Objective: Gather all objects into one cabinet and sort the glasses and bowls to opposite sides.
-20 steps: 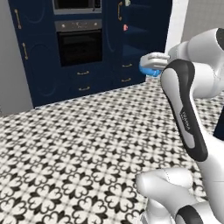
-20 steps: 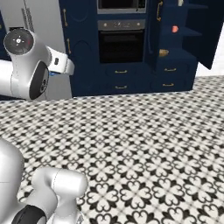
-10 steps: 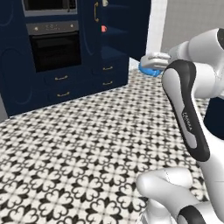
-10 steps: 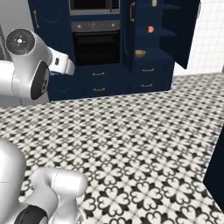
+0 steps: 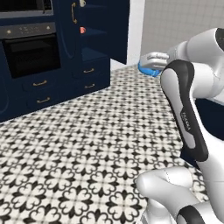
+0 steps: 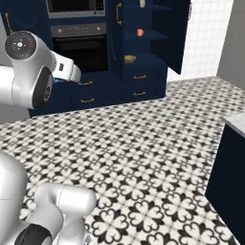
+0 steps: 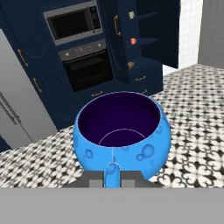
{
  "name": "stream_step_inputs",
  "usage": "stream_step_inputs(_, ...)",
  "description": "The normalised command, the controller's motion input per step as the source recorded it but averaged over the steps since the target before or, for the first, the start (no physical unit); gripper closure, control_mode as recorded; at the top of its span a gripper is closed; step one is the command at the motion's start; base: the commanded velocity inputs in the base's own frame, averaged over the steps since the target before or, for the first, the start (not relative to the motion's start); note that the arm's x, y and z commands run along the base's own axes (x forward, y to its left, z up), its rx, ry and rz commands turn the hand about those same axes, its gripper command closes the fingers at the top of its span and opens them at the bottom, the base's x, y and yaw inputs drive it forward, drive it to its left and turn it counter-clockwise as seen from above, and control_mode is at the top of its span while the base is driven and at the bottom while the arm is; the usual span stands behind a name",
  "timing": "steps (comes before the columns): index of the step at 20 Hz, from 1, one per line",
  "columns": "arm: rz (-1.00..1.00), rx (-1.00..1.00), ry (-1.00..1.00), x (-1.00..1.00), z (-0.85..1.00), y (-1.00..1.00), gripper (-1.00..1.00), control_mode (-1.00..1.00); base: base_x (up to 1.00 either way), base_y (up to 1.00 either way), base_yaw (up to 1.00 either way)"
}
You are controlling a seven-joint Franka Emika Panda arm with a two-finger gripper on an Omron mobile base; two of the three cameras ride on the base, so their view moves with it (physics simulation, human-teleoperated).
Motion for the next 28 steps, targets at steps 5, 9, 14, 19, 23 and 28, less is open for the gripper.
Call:
stream_step_inputs(5,0.00,0.00,0.00,-0.09,0.06,-0.04,1.00,-1.00,0.00,0.00,-0.02)
stream_step_inputs(9,0.00,0.00,0.00,-0.38,0.07,-0.18,1.00,-1.00,0.00,0.00,0.00)
stream_step_inputs(14,0.00,0.00,0.00,-0.47,0.00,-0.18,1.00,-1.00,0.00,0.00,0.00)
stream_step_inputs(19,0.00,0.00,0.00,-0.48,0.00,-0.07,1.00,-1.00,0.00,0.00,0.00)
stream_step_inputs(23,0.00,0.00,0.02,-0.30,0.00,0.00,1.00,-1.00,0.00,0.00,0.00)
stream_step_inputs(28,0.00,0.00,0.05,0.00,0.00,0.00,1.00,1.00,0.06,0.00,0.00)
